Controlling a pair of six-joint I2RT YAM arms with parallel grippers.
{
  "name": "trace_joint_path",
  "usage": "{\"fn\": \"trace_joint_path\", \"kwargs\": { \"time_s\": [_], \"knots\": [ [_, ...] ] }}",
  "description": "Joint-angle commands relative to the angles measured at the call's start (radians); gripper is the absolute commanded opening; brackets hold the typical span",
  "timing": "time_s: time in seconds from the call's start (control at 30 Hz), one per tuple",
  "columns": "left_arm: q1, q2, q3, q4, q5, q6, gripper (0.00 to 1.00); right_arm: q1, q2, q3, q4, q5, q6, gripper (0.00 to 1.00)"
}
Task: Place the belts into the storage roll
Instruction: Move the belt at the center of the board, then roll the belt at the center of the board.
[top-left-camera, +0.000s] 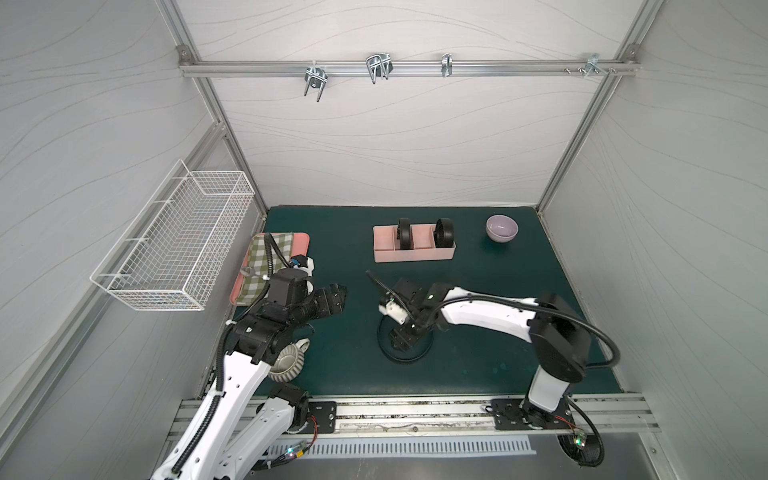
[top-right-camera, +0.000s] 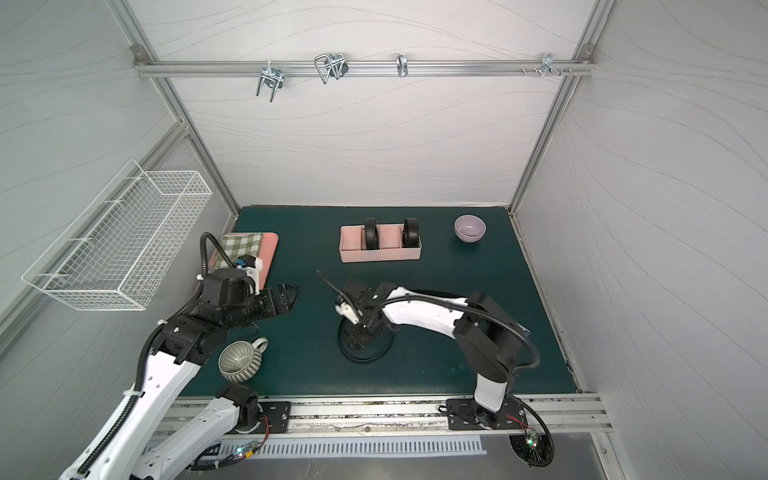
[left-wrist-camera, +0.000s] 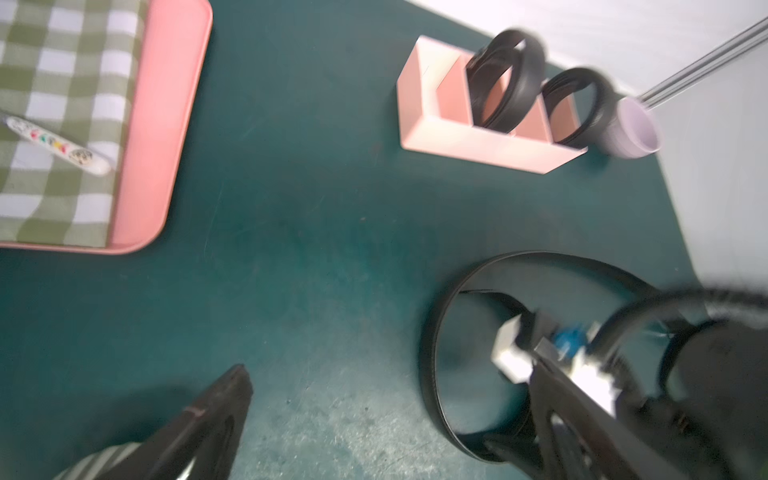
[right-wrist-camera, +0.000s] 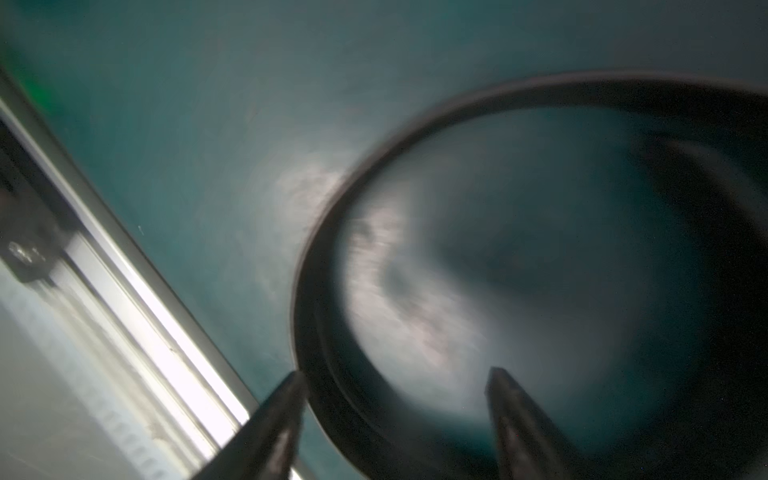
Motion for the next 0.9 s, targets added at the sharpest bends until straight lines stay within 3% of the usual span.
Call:
{"fn": "trace_joint_path", "kwargs": {
  "time_s": [0.0,0.07,0.13,0.23,0.33,0.47,0.5,0.63,0.87],
  "knots": [
    [-0.001,0.083,0.001,0.091,0.159,0.028,0.99,-0.135,-0.181,-0.020,0.002,-0.049,0.048,0.93],
    [-0.010,0.182,0.011,0.125,0.286,0.047,0.99,-0.237,-0.249,-0.028,-0.032,-0.053,0.075,0.99],
    [-0.060,0.255,0.034,0.132,0.304,0.077,0.99,-0.306,-0.309,-0.049,-0.041,-0.037,0.071,0.99],
    [-0.224,0.335,0.078,0.139,0.207,0.177,0.99,-0.444,-0.350,-0.058,-0.094,0.000,0.086,0.99],
    [-0.414,0.470,0.164,0.090,0.079,0.314,0.99,-0.618,-0.389,-0.103,-0.084,-0.081,0.134,0.99],
    [-0.588,0.612,0.194,0.108,0.033,0.625,0.99,-0.768,-0.453,-0.182,-0.042,-0.188,0.182,0.99],
    [-0.616,0.619,0.168,0.169,-0.046,0.689,0.99,-0.782,-0.465,-0.194,-0.042,-0.204,0.182,0.99],
    [-0.608,0.641,0.105,0.332,-0.042,0.954,0.98,-0.795,-0.513,-0.247,-0.038,-0.233,0.191,0.99],
    [-0.605,0.848,0.181,0.335,0.034,1.311,0.97,-0.825,-0.555,-0.331,-0.018,-0.288,0.196,0.99]
  ]
}}
